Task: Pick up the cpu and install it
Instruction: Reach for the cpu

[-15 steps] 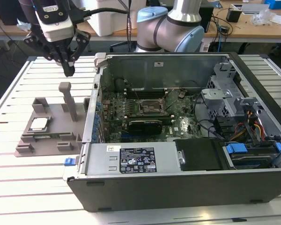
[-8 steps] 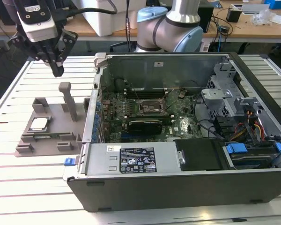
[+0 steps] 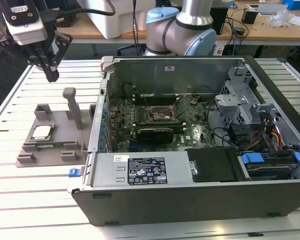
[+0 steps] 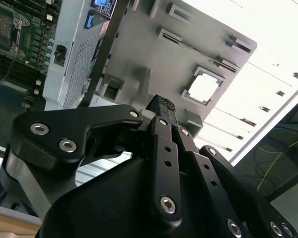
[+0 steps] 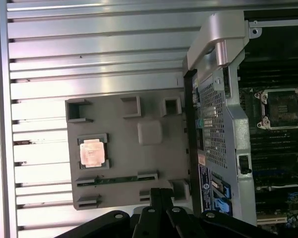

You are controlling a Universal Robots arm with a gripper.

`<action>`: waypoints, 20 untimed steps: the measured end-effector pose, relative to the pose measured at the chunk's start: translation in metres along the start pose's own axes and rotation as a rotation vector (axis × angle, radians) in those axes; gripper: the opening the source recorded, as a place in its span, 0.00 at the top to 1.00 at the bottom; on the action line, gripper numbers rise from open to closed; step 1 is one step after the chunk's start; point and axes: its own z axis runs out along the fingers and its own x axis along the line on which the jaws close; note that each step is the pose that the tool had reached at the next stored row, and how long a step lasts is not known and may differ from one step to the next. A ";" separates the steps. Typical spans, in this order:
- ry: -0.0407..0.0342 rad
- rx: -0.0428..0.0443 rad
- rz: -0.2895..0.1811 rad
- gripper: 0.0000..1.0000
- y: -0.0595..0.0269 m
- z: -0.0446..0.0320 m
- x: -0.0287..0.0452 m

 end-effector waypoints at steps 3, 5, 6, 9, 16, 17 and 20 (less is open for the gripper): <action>0.0000 -0.0001 0.000 0.89 -0.0003 -0.0001 0.0045; 0.0001 0.0000 0.000 0.89 -0.0006 -0.0002 0.0082; 0.0000 0.0000 0.000 0.89 -0.0007 -0.0003 0.0096; 0.0001 0.0000 0.000 0.89 -0.0011 -0.0004 0.0144; 0.0000 0.0000 0.000 0.89 -0.0019 -0.0007 0.0256; 0.0001 0.0000 0.000 0.89 -0.0020 -0.0007 0.0269; 0.0000 0.0000 0.000 0.89 -0.0024 -0.0008 0.0316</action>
